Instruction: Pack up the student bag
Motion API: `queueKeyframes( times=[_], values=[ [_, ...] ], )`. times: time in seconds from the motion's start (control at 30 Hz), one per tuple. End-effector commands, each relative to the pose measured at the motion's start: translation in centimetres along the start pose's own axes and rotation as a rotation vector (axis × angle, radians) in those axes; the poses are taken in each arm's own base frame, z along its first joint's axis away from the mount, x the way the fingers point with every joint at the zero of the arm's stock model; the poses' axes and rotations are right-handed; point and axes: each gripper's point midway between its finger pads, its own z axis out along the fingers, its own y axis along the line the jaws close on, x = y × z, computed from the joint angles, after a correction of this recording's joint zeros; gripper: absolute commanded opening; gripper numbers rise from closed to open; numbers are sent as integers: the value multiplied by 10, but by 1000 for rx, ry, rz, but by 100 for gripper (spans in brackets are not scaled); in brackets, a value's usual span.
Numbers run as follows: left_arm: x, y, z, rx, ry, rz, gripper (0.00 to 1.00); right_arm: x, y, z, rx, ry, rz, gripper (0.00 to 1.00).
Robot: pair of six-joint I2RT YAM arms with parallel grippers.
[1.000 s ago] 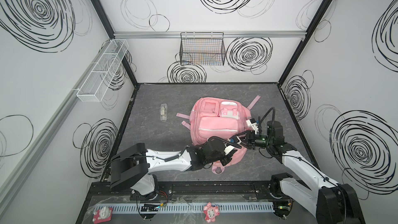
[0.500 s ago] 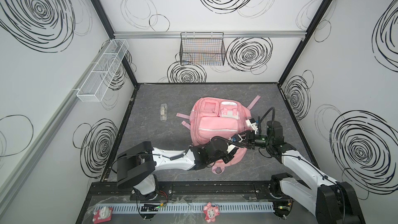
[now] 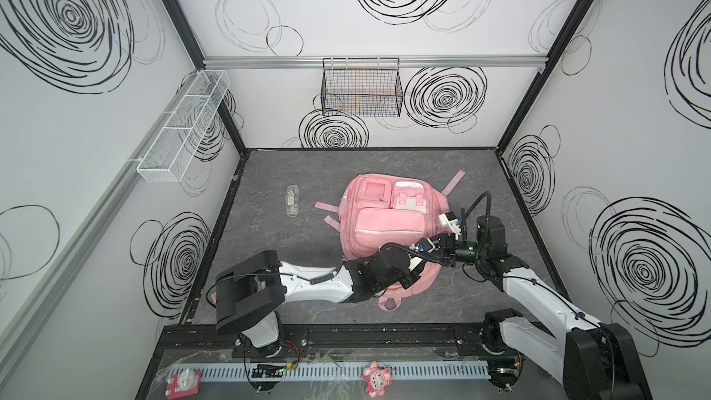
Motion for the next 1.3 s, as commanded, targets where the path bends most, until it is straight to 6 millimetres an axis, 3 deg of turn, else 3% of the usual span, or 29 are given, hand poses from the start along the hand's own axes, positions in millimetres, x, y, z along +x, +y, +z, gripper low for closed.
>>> queueKeyframes(
  times=[0.0,0.53,1.27],
  values=[
    [-23,1,4,-16,-66,1,39,4,3,0,-27,22,-11,47],
    [-26,12,8,-77,-47,52,36,6,-2,1,-21,29,4,47],
    [-24,9,8,-43,-35,46,8,4,1,1,-22,29,-3,47]
  ],
)
